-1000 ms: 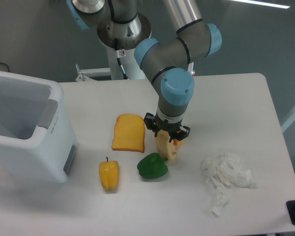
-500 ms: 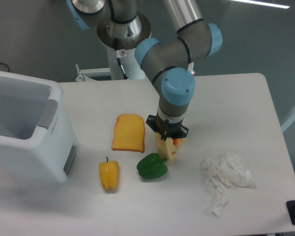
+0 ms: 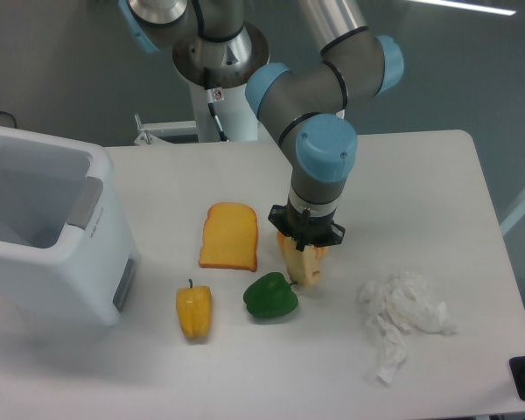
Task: Pick up the square bread
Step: 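Lift the gripped pale bread piece up off the table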
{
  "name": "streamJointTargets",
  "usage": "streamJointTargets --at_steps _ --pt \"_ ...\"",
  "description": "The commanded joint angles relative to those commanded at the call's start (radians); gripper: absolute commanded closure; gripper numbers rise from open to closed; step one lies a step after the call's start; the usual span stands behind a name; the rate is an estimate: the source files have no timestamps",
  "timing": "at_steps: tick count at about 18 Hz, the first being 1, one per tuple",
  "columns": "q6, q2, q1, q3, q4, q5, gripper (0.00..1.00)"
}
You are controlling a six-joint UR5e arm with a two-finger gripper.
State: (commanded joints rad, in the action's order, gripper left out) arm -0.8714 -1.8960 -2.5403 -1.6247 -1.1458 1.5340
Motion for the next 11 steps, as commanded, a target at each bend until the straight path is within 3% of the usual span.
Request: streamJointTargets --at_steps 5,11 --pt "-0.015 -0.021 -0.003 0.106 -0.003 -0.023 1.0" --pt "-0.202 -0.038 -0.023 0.2 -0.005 -0.046 1.0"
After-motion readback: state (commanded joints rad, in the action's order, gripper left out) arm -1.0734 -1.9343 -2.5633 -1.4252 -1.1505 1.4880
